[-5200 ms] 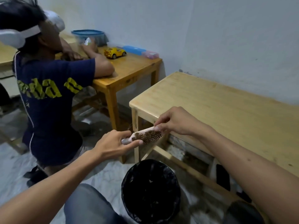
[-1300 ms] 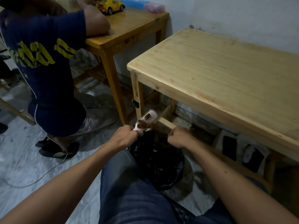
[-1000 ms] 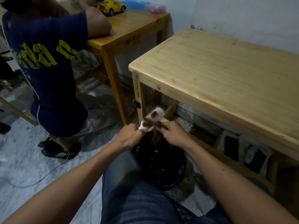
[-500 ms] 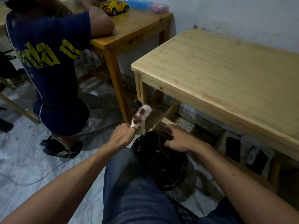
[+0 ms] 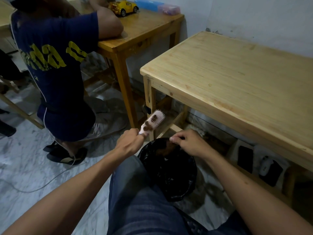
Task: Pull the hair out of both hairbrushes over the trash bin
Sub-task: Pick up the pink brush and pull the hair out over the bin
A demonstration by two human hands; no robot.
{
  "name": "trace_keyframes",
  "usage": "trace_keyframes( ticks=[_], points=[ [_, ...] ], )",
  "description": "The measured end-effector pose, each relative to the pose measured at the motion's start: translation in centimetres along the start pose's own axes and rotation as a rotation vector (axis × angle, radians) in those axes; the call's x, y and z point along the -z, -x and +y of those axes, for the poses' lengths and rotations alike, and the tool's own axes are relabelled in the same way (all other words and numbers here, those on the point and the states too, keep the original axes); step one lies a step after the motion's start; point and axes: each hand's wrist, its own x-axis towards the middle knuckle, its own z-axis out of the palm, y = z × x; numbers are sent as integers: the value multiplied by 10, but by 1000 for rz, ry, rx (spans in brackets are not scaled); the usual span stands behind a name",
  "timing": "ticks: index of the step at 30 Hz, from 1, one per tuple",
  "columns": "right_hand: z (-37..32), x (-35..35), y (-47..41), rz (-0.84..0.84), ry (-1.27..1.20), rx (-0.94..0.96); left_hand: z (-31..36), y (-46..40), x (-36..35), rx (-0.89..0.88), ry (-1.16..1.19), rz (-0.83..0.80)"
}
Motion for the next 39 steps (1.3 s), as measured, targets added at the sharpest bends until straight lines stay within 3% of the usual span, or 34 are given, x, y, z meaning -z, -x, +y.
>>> trace_keyframes(
  ticks=[7, 12, 15, 18, 23, 26, 31, 33, 39],
  points=[
    [-3, -2, 2, -92, 137, -35, 5, 1, -13, 35, -46, 63],
    [-8, -12, -6, -121, -198, -153, 13, 12, -16, -111, -166, 77],
    [-8, -16, -9, -81, -131, -69, 17, 15, -17, -167, -190, 84],
    [-11, -11, -1, 2, -119, -24, 12, 10, -10, -79, -162, 97],
    [3, 10, 4, -12, -65, -68, -10, 3, 0, 66, -214, 123],
    [5, 6, -1, -11, -64, -102, -4, 10, -2, -53, -212, 96],
    [-6, -23, -8, -104, -293, -105, 24, 19, -13, -226, -239, 55],
    [-9, -27, -8, -43, -321, -74, 28, 18, -13, -242, -251, 74],
    [-9, -6, 8, 65, -195, -11, 1, 5, -4, -72, -255, 80]
  ],
)
